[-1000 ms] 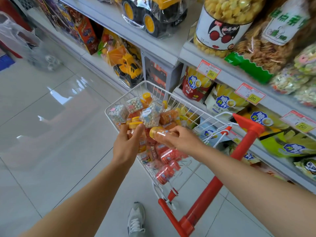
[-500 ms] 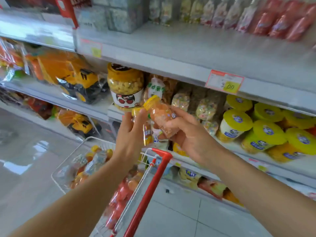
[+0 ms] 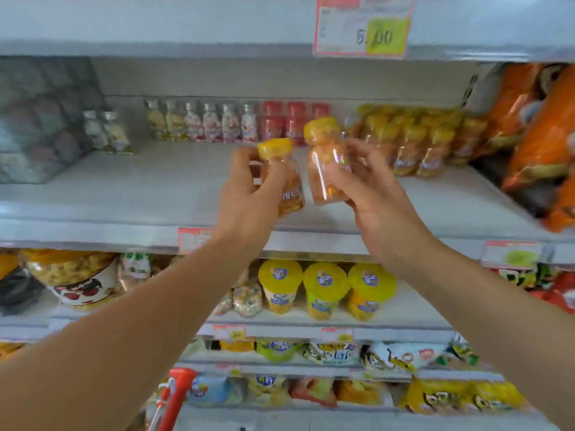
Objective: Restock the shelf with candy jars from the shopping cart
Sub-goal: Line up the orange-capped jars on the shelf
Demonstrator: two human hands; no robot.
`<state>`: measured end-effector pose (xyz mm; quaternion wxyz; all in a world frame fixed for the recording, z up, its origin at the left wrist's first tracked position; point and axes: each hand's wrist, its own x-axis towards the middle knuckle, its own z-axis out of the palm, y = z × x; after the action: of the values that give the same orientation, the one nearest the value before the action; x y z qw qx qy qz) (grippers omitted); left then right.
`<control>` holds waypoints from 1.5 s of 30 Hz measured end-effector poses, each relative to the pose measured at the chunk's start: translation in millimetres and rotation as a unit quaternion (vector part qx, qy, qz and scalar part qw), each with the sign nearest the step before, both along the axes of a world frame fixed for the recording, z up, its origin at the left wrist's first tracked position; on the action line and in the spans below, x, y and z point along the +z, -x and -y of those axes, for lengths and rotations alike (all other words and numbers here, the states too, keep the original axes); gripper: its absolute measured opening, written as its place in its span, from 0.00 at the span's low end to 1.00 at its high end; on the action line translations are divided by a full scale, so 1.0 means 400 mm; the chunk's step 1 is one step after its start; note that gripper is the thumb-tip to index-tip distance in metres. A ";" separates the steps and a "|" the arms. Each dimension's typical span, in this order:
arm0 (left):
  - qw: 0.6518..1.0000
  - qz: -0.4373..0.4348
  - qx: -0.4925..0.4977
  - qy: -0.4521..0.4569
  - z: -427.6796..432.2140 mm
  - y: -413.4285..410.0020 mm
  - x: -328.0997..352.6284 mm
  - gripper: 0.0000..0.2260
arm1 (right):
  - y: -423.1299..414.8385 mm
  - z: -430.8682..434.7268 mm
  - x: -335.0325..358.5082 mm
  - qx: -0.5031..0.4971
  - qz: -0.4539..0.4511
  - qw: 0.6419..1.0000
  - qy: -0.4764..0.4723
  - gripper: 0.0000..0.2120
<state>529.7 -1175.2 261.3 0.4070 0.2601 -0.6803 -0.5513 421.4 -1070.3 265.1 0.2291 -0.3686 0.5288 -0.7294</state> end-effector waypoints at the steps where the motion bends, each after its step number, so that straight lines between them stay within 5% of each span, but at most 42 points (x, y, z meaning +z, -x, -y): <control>1: 1.000 0.012 -0.013 0.008 -0.010 0.036 0.004 0.10 | 0.039 -0.018 -0.005 -0.023 -0.017 1.000 -0.010 0.17; 11: 0.991 0.101 -0.070 0.048 -0.049 0.289 -0.021 0.14 | 0.357 -0.151 -0.065 -0.161 -0.149 0.965 -0.144 0.32; 26: 0.974 0.139 -0.150 0.096 -0.117 0.471 -0.020 0.21 | 0.553 -0.230 -0.053 -0.227 -0.285 0.891 -0.270 0.28; 38: 0.953 0.181 -0.185 0.158 -0.097 0.506 -0.045 0.21 | 0.639 -0.151 -0.075 -0.331 -0.269 0.848 -0.315 0.32; 45: 0.962 0.160 -0.179 0.130 -0.102 0.521 -0.048 0.22 | 0.608 -0.176 -0.071 -0.336 -0.241 0.861 -0.297 0.32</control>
<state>321.1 -1134.4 242.3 0.2180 0.1636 -0.8378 -0.4731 178.1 -1000.0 236.7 -0.0658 -0.2470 0.8511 -0.4587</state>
